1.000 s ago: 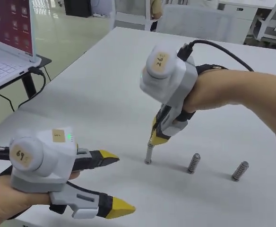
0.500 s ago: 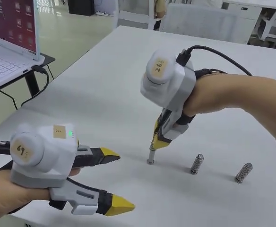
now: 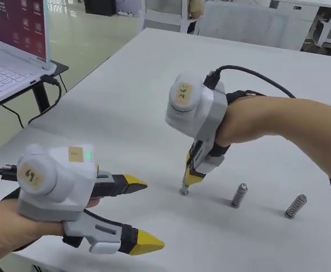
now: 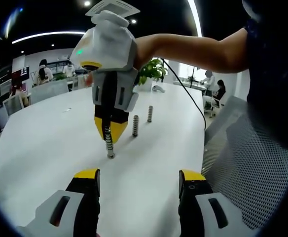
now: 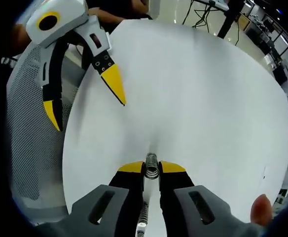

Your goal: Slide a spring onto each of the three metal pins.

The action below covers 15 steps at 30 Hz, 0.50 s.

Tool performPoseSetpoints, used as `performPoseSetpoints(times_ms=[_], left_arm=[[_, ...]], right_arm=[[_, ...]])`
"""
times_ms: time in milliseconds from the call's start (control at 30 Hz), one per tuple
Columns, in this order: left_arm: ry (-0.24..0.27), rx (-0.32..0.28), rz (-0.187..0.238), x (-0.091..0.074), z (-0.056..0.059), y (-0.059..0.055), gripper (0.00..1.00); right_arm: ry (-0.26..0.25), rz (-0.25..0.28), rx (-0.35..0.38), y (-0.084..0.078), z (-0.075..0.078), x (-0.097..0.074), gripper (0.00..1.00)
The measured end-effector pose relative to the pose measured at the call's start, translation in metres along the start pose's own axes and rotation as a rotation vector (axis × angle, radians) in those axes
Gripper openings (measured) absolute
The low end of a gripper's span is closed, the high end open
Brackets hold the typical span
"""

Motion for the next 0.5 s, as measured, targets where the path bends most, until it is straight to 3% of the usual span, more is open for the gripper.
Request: performPoseSetpoints(times_ms=[500], left_arm=[[0.000, 0.000, -0.006, 0.001, 0.000, -0.001, 0.59]], right_arm=[[0.011, -0.008, 0.020, -0.005, -0.005, 0.011, 0.09]])
Point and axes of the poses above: the centre of the closed fingertips' face, and the gripper's own axes: x roughly forward along the fingers, z roughly to its right, y roughly out of its top, the point moved 7 cm from there along -x, roughly backward along the fingers, and after that the axes turned 9 degrees about z, right-handed, at the moved point
